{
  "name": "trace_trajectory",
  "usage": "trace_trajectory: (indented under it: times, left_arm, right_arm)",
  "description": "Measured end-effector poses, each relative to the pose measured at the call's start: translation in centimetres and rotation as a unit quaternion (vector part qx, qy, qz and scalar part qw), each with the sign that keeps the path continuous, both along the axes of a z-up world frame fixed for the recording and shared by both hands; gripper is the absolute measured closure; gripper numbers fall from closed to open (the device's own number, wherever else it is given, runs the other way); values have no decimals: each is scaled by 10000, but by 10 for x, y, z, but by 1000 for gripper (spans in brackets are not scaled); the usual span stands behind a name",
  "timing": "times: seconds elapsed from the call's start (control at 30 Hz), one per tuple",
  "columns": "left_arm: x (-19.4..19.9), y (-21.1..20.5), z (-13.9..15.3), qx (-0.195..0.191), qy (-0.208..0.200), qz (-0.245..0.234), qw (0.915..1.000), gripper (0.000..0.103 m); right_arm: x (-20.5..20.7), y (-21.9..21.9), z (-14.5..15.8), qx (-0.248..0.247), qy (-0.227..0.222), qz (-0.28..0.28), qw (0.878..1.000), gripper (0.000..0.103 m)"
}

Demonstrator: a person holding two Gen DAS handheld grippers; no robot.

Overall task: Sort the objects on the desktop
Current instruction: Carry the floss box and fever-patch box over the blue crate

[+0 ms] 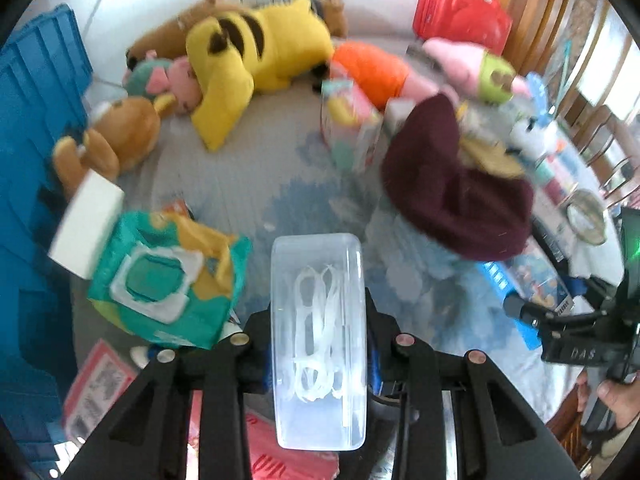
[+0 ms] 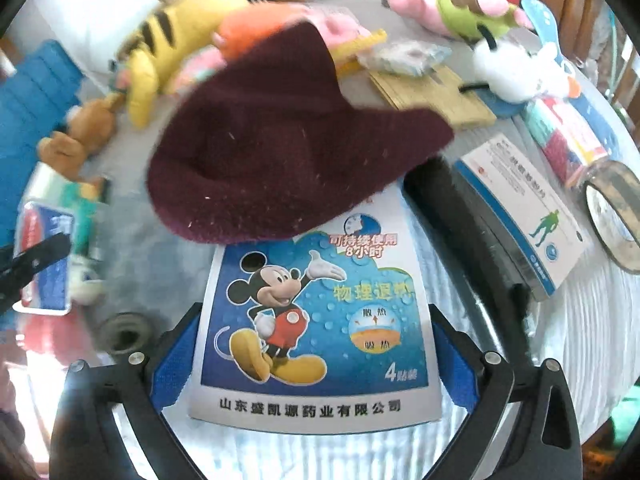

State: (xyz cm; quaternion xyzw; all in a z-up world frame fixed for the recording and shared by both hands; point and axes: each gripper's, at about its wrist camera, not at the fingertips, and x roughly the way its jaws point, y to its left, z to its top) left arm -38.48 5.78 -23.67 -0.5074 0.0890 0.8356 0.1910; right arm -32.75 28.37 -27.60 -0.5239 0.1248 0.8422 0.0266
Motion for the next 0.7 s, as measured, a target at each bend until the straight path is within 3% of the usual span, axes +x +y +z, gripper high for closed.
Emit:
trace_trajectory:
  times: [0.23, 0.57, 0.7]
  left_arm:
    - [6, -12, 50, 267, 434, 33, 9987, 71]
    - [21, -41, 99, 263, 926, 428, 9944, 71]
    - [28, -55, 119, 202, 1162, 678, 9907, 71]
  right_arm:
    - [20, -12, 52, -550, 567, 229, 9966, 1]
    - [10, -57, 150, -357, 1669, 1025, 9800, 1]
    - [3, -72, 174, -260, 1931, 1323, 9719, 1]
